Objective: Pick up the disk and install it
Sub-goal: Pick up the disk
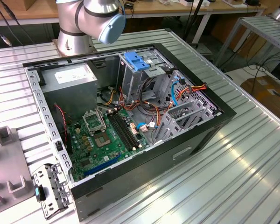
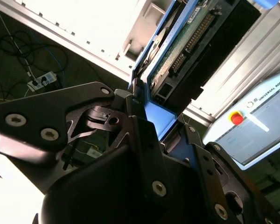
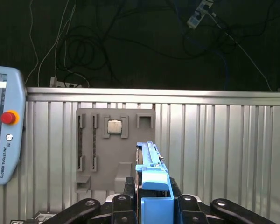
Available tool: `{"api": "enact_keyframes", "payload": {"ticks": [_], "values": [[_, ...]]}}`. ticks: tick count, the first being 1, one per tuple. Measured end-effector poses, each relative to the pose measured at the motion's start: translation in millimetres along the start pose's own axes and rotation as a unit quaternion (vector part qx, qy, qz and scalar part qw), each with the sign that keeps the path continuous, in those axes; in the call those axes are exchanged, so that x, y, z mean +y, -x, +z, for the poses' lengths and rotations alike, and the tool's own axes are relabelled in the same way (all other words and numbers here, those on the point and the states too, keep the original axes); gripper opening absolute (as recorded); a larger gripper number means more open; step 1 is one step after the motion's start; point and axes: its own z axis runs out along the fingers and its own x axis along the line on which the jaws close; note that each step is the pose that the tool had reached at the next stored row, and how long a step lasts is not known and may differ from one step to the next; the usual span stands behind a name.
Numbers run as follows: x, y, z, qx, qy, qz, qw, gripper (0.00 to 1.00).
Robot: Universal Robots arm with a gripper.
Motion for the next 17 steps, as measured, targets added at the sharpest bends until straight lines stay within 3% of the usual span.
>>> {"api": "enact_keyframes", "payload": {"ticks": [12,17], "values": [[-0.1,-1.8,0.2,0.0002,-0.0001,0.000,1.00000,0.37],[-6.7,-1.9,0.2,0.0002,-0.0001,0.000,1.00000,0.37]]}}
